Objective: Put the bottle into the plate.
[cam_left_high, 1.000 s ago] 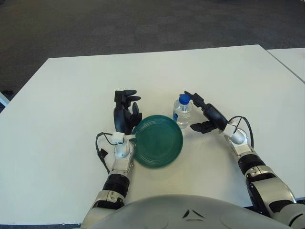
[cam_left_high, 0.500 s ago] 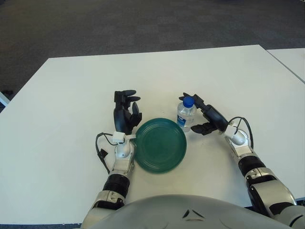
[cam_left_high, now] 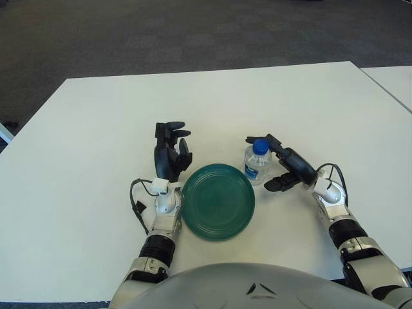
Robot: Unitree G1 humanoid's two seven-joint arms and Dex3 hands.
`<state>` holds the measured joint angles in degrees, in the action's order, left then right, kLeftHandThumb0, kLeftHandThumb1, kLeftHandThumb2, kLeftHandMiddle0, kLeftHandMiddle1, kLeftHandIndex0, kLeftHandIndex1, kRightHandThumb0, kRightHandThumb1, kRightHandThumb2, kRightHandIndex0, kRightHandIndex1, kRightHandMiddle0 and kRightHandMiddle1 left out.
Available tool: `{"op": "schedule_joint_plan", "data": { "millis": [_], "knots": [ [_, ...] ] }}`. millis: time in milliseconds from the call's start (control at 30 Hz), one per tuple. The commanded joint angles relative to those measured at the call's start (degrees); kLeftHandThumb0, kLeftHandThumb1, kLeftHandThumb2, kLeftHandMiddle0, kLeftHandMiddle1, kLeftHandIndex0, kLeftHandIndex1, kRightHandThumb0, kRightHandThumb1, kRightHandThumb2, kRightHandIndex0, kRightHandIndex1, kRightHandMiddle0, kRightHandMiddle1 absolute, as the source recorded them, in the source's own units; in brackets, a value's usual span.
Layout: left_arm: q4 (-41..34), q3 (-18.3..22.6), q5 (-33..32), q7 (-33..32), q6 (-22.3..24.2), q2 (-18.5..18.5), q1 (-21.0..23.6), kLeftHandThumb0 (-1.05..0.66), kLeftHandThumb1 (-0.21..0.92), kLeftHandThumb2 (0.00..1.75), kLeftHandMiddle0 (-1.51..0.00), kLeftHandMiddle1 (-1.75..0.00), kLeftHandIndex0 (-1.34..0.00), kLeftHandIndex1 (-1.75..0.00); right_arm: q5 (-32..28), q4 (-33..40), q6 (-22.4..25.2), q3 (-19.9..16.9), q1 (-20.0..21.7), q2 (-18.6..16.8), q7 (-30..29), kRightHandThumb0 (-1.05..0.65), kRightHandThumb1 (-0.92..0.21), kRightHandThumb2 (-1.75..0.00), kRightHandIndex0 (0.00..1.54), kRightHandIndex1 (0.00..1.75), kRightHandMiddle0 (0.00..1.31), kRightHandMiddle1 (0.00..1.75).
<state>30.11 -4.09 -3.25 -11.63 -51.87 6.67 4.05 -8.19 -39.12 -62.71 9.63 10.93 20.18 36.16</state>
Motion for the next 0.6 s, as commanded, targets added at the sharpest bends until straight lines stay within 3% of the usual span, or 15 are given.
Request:
{"op": "schedule_joint_plan", "data": {
  "millis": [0, 100, 333, 567],
  "knots": [
    [2.59, 0.2, -1.57, 0.38, -0.15, 5.64, -1.12, -0.99, 0.92, 0.69, -0.23, -1.62, -0.22, -1.49, -3.13, 2.19, 1.15, 0.28, -2.69, 2.65, 3.71, -1.05, -0.92, -0.13, 0.17, 0.77, 0.0, 0.86],
    [2.75, 0.47, -1.45, 0.3, -0.31, 5.41, -1.02, -0.98, 0.92, 0.68, -0.22, -1.62, -0.23, -1.49, -5.14, 2.46, 0.83, -0.58, -5.16, 4.96, 5.99, -1.05, -0.92, -0.11, 0.16, 0.71, 0.0, 0.88],
    [3.02, 0.89, -1.31, 0.49, -0.56, 4.79, -0.88, -0.98, 0.92, 0.68, -0.22, -1.62, -0.23, -1.5, -2.81, 0.3, -2.79, -2.27, -5.09, 2.88, 3.77, -1.05, -0.92, -0.13, 0.19, 0.66, 0.0, 0.86],
    [3.11, 1.18, -2.13, 1.49, -0.76, 4.42, -0.89, -0.99, 0.92, 0.69, -0.21, -1.65, -0.24, -1.52, -2.15, -0.1, -3.0, -2.71, -4.64, 2.54, 3.14, -1.05, -0.92, -0.14, 0.22, 0.69, 0.0, 0.86]
  ]
}}
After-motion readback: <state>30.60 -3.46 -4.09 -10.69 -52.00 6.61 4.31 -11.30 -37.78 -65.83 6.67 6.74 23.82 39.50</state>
